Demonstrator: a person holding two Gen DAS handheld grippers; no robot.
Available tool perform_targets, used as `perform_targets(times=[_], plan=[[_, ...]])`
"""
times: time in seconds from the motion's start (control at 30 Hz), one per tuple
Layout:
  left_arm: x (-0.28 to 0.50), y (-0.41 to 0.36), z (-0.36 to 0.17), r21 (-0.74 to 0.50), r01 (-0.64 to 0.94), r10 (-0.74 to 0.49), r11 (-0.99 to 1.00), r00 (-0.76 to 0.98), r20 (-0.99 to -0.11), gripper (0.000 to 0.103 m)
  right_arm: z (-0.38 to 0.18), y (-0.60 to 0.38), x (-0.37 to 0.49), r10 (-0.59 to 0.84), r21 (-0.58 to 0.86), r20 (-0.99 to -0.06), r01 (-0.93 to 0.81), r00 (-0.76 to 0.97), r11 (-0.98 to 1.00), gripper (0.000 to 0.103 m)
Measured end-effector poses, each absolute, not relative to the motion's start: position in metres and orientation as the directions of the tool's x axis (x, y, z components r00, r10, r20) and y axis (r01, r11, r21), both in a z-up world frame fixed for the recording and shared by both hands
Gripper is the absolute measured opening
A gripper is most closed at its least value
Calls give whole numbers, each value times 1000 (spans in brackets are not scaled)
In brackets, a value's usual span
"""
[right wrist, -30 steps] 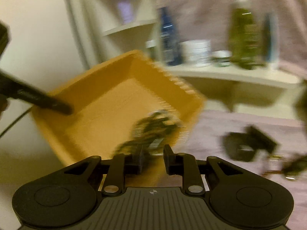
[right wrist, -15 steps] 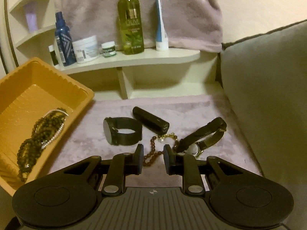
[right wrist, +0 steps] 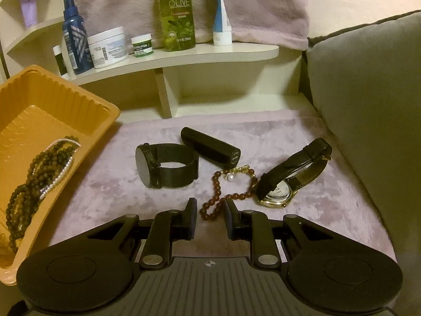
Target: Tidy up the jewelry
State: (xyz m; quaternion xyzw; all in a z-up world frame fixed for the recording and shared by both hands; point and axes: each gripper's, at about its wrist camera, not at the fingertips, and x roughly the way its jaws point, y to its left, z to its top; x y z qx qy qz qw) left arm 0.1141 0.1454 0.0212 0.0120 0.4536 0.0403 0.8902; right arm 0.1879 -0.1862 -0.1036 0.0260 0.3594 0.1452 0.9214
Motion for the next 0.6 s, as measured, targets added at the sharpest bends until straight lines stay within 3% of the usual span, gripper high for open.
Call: perform_targets(times=[0.03,0.13,0.17,0.6], plan=[[114,145,21,58,-61,83,996,585,-807,10,-103,-187,188,287,153,-655,-249,700,956,11],[114,145,21,58,-61,83,996,585,-806,10,-101,-189,187,291,157,-653,-251,700,955,10],[114,145,21,59,-61,84,996,585,-806,10,-100,-190,185,293,153,-646,-256,705,955,0],[115,146,21,59,-59,82,997,587,-805,11,-87,-195,181,297,150,-615,-262,730,953,1]])
